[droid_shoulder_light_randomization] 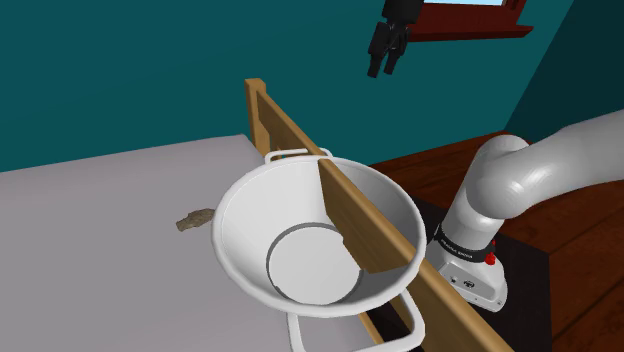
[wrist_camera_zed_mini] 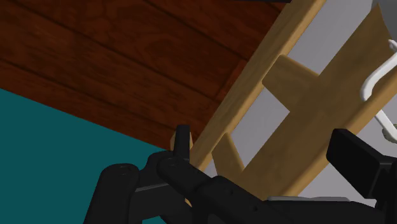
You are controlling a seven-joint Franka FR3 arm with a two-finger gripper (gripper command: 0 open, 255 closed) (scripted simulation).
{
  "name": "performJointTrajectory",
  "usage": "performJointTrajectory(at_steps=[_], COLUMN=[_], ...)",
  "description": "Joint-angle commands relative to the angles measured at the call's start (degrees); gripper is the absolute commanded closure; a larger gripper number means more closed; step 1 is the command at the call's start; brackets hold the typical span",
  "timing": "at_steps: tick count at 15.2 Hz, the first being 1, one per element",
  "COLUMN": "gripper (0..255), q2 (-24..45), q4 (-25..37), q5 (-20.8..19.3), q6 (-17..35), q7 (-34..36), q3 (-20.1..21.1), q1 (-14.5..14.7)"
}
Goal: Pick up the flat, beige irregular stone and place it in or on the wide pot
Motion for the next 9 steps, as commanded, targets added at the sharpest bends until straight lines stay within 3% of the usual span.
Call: performJointTrajectory(at_steps=[1, 9], gripper=[0, 0], q2=[0.0, 7.78], q4=[0.0, -1.72], q5=[0.0, 3.83], q6=[0.0, 10.23], q7=[0.0, 3.36], q3=[0.0, 7.29], q1=[0.0, 4.12])
